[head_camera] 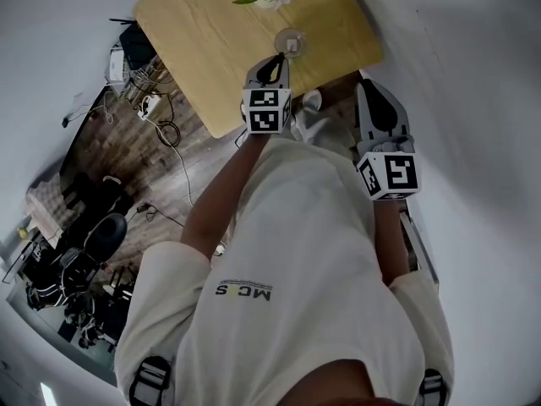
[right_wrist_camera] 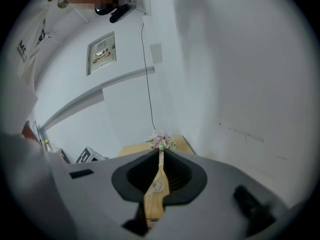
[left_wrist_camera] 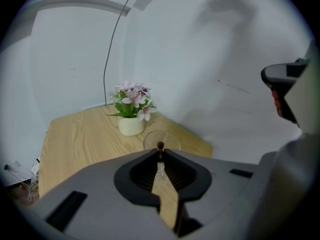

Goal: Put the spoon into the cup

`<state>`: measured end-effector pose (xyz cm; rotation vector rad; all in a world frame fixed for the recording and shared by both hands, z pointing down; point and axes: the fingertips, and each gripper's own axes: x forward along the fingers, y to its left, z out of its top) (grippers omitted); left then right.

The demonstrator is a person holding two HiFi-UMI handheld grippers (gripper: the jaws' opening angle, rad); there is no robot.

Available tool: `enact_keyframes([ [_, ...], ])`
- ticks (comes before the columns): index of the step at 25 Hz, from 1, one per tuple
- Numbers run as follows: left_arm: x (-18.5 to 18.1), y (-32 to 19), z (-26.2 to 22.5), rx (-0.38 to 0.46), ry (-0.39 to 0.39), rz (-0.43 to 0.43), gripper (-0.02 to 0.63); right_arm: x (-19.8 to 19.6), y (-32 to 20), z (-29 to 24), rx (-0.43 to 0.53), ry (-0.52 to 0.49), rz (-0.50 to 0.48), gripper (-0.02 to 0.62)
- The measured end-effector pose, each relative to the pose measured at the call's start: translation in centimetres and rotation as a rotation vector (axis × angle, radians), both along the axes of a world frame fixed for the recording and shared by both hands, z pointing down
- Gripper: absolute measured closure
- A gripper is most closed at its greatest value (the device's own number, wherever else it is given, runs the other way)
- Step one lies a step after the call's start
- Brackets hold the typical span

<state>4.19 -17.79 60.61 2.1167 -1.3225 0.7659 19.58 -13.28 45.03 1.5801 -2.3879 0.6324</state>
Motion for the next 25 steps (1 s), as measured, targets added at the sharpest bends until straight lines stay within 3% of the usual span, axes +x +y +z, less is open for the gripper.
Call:
enact_keyframes([
  [4,-0.2,0.3,0.3,-0.018,0.006,0.001,0.55,-0.2,-0.1,0.0,0.001,-0.002,-0.003,0.551],
  [8,-0.4,1.0,0.1,-0.025,-0.01,0.005,0.465,-0.6,-0.3,-0.3,0.011,-0.008,-0.015,0.551],
  [14,-1.3,1.9,-1.6,-0.01,-0.001,0.004,0.459,-0.9,-0.4,-0.8,0.028,-0.024,-0.024,0.551],
  [25,-1.1,2.6,-14.2,0.244,0.083,-0.03,0.58,-2.2,0.0,-2.6,0.091,0.002,-0.112,0.551],
])
